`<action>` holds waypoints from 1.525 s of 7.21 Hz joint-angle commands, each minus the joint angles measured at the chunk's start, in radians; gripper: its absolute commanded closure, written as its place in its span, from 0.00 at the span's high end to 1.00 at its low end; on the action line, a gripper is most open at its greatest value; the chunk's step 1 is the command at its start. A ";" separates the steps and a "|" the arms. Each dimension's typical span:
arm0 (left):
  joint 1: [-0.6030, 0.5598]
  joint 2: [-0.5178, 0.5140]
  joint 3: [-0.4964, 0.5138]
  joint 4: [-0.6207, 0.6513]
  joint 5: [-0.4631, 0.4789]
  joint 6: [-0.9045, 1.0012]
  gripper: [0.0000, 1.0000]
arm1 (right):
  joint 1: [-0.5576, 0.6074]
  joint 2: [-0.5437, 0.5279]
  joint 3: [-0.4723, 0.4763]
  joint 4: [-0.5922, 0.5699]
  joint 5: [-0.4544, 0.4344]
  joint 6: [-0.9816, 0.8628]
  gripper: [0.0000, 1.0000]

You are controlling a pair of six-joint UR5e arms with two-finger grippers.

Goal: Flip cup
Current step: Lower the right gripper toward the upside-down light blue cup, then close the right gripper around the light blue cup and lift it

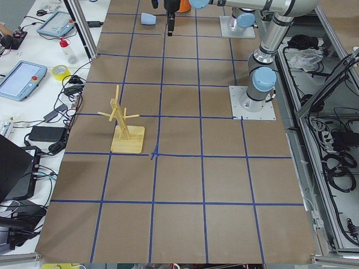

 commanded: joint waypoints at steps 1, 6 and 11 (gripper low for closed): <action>-0.001 0.001 -0.001 0.000 0.000 0.000 1.00 | 0.000 0.000 0.000 0.000 0.000 -0.003 1.00; -0.001 0.003 -0.004 0.000 0.001 0.002 1.00 | -0.045 0.096 0.035 -0.174 -0.064 -0.015 1.00; -0.001 0.005 -0.005 0.000 0.001 0.003 1.00 | -0.148 0.364 0.035 -0.583 -0.058 -0.204 1.00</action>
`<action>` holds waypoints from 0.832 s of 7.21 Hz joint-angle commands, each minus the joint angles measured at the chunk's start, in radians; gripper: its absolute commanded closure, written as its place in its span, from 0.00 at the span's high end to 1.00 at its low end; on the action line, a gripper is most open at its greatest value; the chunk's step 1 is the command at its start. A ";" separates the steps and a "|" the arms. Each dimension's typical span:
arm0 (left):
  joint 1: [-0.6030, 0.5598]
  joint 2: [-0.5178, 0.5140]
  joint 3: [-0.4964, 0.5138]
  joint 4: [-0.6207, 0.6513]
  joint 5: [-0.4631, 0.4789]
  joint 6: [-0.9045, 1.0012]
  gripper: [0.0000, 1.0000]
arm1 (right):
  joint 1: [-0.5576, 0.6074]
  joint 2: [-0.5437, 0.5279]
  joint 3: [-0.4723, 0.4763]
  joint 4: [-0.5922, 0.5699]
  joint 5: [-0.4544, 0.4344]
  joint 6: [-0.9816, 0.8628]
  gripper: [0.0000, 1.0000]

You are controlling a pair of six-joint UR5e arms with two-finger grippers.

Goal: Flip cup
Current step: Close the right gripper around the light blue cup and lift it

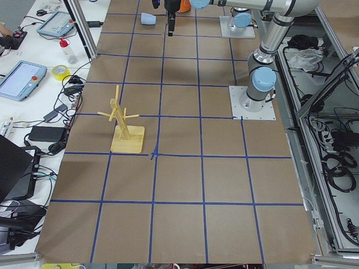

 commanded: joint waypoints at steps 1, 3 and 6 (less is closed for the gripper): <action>0.000 0.000 0.000 0.000 0.002 0.001 1.00 | -0.025 0.147 0.000 -0.201 0.001 -0.138 1.00; 0.000 0.000 0.002 0.000 0.000 0.001 1.00 | -0.029 0.232 -0.006 -0.281 -0.001 -0.132 1.00; 0.002 0.002 0.002 0.000 0.000 0.001 1.00 | -0.045 0.298 -0.011 -0.309 -0.008 -0.144 1.00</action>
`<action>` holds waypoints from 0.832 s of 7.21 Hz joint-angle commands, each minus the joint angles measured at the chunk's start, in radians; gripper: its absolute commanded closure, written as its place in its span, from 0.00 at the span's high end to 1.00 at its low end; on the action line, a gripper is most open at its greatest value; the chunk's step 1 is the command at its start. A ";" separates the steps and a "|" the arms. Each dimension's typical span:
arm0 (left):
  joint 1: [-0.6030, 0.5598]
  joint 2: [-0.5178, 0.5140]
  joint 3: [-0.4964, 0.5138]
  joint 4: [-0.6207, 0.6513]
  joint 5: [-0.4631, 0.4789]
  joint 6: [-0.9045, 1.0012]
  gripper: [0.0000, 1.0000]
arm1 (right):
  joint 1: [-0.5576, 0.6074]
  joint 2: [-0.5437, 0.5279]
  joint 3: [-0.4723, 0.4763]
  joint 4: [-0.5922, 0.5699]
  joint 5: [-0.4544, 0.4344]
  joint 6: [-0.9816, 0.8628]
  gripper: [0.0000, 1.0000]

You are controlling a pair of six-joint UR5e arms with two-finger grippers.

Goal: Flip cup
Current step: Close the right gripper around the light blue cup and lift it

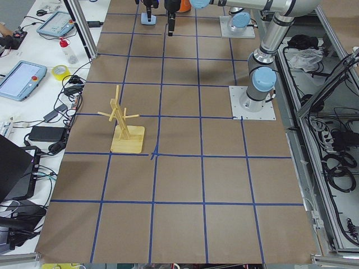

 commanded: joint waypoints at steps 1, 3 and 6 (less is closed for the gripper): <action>0.001 0.001 0.000 0.000 0.000 0.002 1.00 | -0.011 0.045 -0.003 -0.036 0.000 -0.006 1.00; 0.001 0.001 0.000 0.000 0.000 0.002 1.00 | -0.011 0.053 -0.011 -0.087 0.013 0.011 0.16; 0.001 0.001 0.000 0.000 0.002 0.002 1.00 | 0.111 0.027 -0.090 -0.066 0.010 0.014 0.06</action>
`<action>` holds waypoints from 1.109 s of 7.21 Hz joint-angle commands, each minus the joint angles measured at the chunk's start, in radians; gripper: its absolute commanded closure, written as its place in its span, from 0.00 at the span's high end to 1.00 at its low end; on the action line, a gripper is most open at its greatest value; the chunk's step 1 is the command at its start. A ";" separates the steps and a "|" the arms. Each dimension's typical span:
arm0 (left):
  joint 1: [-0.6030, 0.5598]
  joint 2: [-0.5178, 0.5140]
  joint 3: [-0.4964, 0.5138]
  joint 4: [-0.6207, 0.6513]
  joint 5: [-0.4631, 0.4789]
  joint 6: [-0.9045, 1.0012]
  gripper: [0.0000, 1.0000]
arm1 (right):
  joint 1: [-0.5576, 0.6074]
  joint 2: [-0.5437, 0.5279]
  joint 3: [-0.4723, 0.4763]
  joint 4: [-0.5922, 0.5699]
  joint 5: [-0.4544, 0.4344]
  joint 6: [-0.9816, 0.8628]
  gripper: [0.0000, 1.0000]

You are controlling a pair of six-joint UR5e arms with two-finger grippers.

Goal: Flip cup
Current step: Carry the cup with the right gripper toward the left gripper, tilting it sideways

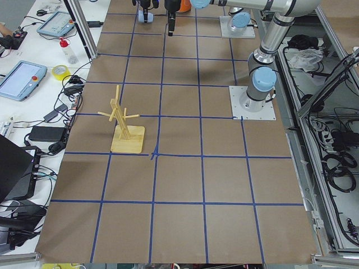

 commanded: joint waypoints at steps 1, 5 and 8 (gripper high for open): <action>0.000 0.000 0.000 0.000 -0.001 0.000 1.00 | 0.182 -0.017 -0.039 0.032 -0.007 -0.010 0.03; 0.000 0.000 0.000 0.000 -0.001 0.000 1.00 | 0.442 -0.006 -0.057 -0.036 -0.004 -0.062 0.03; 0.000 0.000 0.000 0.000 0.000 0.000 1.00 | 0.558 0.056 -0.048 -0.147 -0.008 -0.677 0.04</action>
